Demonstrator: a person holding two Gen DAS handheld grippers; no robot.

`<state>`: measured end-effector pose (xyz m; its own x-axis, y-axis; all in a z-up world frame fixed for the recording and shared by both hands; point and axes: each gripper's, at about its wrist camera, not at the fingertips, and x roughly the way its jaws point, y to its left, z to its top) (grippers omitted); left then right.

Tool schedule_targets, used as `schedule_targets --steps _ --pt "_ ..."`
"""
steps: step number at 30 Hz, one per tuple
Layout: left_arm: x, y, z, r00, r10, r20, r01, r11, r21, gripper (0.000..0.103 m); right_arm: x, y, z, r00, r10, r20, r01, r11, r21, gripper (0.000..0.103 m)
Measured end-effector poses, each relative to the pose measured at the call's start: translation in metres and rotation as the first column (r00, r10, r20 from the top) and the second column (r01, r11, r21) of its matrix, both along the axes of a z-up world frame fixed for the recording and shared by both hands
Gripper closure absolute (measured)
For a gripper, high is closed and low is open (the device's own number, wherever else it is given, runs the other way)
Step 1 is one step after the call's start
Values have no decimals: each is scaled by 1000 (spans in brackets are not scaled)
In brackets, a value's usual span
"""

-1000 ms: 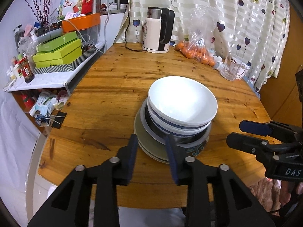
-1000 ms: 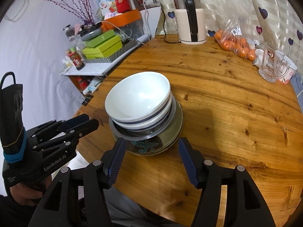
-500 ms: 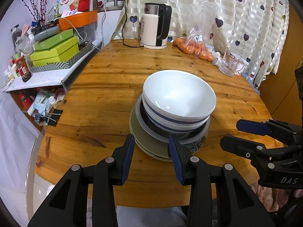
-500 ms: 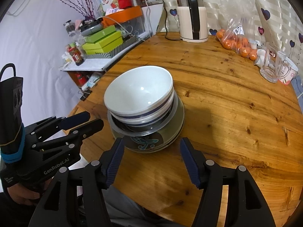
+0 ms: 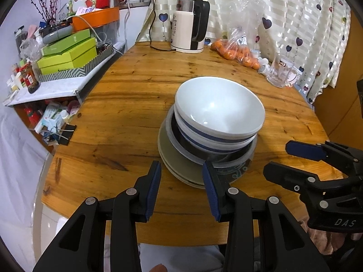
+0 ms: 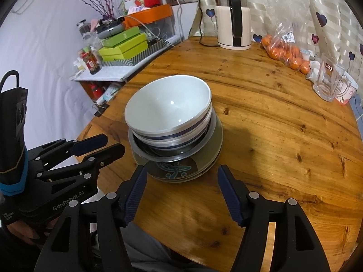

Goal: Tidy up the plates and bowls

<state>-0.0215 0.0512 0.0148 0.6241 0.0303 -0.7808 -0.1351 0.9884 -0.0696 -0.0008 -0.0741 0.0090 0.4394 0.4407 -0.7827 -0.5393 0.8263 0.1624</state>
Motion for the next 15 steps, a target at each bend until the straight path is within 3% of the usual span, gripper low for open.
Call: schedule_targets --steps 6,15 --pt "1 1 -3 1000 -12 -8 12 999 -39 64 2 -1 -4 1000 -3 -11 3 1000 -2 38" --pt "3 -3 -5 1000 -16 -15 15 1000 -12 64 3 0 -5 1000 -3 -18 3 1000 -3 38"
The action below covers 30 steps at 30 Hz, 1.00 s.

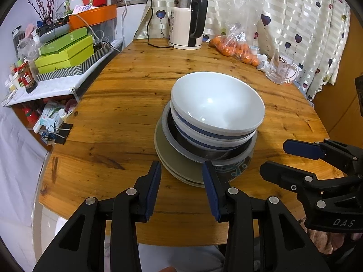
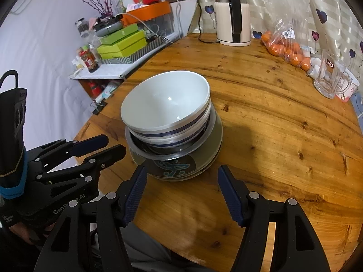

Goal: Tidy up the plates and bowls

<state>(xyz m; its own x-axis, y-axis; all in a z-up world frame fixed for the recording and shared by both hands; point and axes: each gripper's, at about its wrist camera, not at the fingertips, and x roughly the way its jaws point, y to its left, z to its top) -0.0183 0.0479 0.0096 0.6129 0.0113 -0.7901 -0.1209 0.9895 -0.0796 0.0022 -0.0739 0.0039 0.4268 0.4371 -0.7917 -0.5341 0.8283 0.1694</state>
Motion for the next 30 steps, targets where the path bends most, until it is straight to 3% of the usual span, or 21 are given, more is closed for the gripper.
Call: schedule_targets --steps 30 --pt "5 -3 -5 1000 -18 -19 18 1000 5 64 3 3 -5 1000 0 -10 0 1000 -5 38"
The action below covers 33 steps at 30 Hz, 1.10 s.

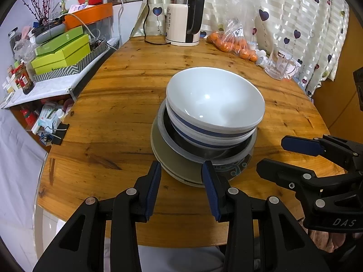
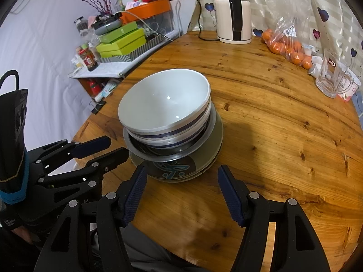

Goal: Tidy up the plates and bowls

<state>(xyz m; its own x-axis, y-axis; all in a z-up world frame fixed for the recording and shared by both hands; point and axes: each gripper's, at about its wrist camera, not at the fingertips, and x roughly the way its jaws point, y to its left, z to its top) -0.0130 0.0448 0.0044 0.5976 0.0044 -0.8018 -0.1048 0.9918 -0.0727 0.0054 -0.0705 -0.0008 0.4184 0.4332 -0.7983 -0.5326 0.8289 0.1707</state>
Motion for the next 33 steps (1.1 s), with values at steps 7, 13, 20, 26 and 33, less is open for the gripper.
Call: schedule_targets --steps 7,13,20,26,33 --pt "0 0 -1 1000 0 -3 0 1000 -1 64 1 0 -1 1000 -1 -1 1 1000 0 37" --pt "0 -1 -1 1000 -3 -3 3 1000 -2 64 1 0 -1 1000 -1 0 1 1000 0 37" --pt "-2 -1 -1 1000 -11 -3 11 1000 0 64 0 0 -1 1000 -1 -1 1 1000 0 37" --pt "-1 -2 -3 1000 -17 -12 17 1000 5 64 0 0 -1 1000 -1 -2 1 1000 0 37" --pt "2 0 -5 1000 -14 -21 15 1000 8 64 1 2 -1 1000 4 -9 -4 1000 -3 37"
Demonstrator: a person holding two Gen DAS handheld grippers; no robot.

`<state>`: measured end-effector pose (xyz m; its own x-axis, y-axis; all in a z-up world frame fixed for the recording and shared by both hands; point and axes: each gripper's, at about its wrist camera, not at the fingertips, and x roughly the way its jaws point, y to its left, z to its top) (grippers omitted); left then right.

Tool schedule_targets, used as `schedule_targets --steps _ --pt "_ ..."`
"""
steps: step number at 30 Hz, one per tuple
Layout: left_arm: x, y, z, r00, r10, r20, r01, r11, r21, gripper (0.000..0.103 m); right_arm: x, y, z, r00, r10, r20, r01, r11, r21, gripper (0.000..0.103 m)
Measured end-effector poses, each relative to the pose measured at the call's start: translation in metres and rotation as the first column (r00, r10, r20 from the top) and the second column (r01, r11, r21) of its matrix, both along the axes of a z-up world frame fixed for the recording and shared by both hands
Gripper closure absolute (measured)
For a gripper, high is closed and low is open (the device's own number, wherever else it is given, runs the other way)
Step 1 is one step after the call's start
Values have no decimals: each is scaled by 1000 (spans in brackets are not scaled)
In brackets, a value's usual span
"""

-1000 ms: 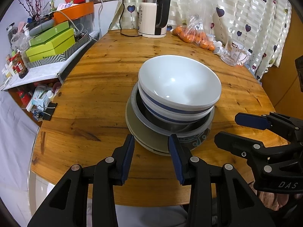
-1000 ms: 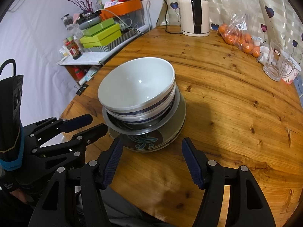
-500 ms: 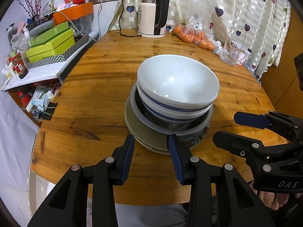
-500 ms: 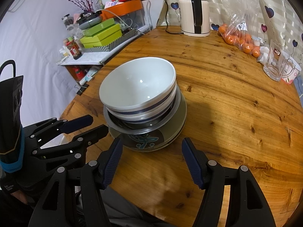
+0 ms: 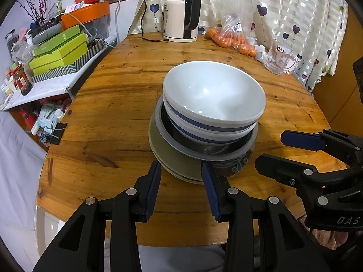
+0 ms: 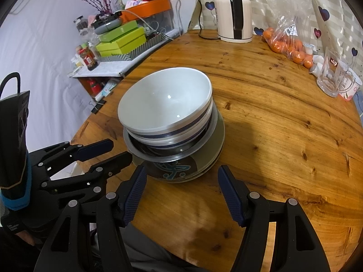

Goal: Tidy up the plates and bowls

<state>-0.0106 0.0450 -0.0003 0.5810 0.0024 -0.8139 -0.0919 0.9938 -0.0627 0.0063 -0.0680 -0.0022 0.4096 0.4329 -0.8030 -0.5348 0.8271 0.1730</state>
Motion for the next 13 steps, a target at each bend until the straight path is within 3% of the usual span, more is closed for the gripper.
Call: schedule_targets --steps 13 --pt "1 2 -2 1000 -8 6 8 1000 3 64 2 1 0 1000 -1 -9 1 1000 3 37"
